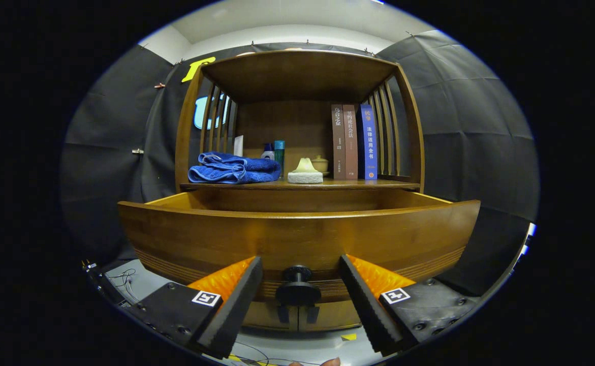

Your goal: Pull open the drawer, take out the items inside it, and place them on the countertop above the cabinet.

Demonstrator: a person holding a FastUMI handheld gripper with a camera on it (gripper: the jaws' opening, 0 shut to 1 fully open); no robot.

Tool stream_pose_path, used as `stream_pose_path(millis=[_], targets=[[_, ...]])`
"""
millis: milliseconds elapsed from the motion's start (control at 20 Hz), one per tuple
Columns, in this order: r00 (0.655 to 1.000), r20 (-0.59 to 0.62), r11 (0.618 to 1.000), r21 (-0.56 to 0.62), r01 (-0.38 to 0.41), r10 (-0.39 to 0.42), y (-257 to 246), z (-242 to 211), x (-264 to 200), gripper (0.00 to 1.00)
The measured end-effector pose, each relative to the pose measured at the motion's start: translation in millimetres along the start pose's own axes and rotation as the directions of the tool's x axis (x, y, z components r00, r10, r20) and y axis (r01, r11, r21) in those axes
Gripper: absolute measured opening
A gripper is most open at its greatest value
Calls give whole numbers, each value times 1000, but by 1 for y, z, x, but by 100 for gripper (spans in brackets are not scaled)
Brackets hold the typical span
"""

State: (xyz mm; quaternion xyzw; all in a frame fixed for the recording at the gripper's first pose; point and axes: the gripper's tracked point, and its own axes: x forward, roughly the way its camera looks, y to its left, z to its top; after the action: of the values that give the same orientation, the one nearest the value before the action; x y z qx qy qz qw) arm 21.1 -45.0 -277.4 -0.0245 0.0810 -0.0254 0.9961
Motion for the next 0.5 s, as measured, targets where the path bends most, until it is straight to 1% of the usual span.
stream_pose_path(millis=[50,500], targets=[[1000,12,1000,-4,1,-1,0,5,6,99],[1000,1,1000,-19,9,-9,2,6,72,99]])
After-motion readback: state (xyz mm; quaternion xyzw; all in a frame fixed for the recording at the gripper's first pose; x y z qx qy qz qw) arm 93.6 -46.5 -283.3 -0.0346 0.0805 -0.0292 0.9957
